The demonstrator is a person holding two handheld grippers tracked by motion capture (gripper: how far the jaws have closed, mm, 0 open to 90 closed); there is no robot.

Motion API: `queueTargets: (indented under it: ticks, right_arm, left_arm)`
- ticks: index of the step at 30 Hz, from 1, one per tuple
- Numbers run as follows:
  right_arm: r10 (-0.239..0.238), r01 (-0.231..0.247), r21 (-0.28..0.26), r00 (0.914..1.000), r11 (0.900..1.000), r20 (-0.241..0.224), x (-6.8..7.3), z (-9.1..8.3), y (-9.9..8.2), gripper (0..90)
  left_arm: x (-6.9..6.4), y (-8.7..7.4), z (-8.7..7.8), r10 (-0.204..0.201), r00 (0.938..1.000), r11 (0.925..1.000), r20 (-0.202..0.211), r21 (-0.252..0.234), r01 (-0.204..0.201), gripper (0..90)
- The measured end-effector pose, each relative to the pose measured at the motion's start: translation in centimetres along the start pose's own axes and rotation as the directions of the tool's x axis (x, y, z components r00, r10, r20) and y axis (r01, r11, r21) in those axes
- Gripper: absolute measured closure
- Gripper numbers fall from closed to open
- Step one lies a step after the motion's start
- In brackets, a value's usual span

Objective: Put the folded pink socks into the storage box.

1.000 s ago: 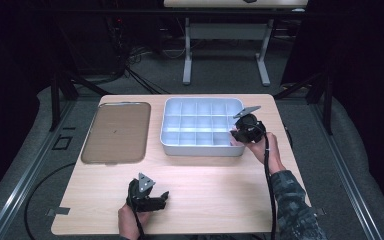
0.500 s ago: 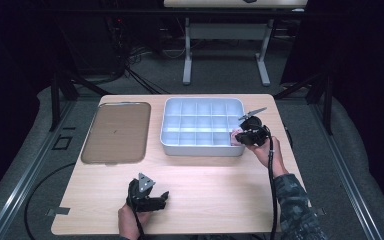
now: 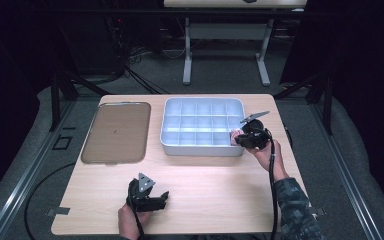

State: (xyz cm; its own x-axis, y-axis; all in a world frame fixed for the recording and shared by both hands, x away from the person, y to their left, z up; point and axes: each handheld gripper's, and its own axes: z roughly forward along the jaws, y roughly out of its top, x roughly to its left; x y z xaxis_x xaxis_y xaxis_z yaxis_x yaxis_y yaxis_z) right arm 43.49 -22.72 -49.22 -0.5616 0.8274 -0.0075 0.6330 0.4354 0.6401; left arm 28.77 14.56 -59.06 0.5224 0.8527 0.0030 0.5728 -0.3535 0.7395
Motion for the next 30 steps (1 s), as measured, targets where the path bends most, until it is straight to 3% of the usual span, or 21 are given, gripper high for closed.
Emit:
queueTargets:
  ticks: [4,11,19,22,30]
  right_arm:
    - [0.000,0.000,-0.030,1.0000,0.9995,-0.002,0.0,-0.9,-0.1,66.6]
    - [0.021,-0.023,-0.064,0.9996,0.9977,-0.018,0.2,-2.3,-0.4,43.7]
    - [0.029,-0.027,-0.110,0.9994,0.9936,0.018,1.0,-5.2,-1.3,16.2]
    - [0.020,-0.014,-0.144,0.9990,0.9894,0.040,1.5,-6.3,-1.8,14.2]
    - [-0.001,0.012,-0.162,0.9977,0.9868,0.068,2.4,-7.8,-4.2,7.5]
  left_arm:
    - [0.0,0.0,0.0,0.002,1.0000,1.0000,-0.001,0.000,-0.002,16.0]
    - [0.0,0.0,0.0,0.004,1.0000,1.0000,0.000,0.001,-0.004,16.0]
    - [0.0,0.0,0.0,0.001,1.0000,1.0000,0.000,0.000,-0.001,16.0]
    - [0.0,0.0,0.0,0.003,1.0000,1.0000,0.000,0.000,-0.003,16.0]
    - [0.0,0.0,0.0,0.001,1.0000,1.0000,0.000,0.000,-0.001,16.0]
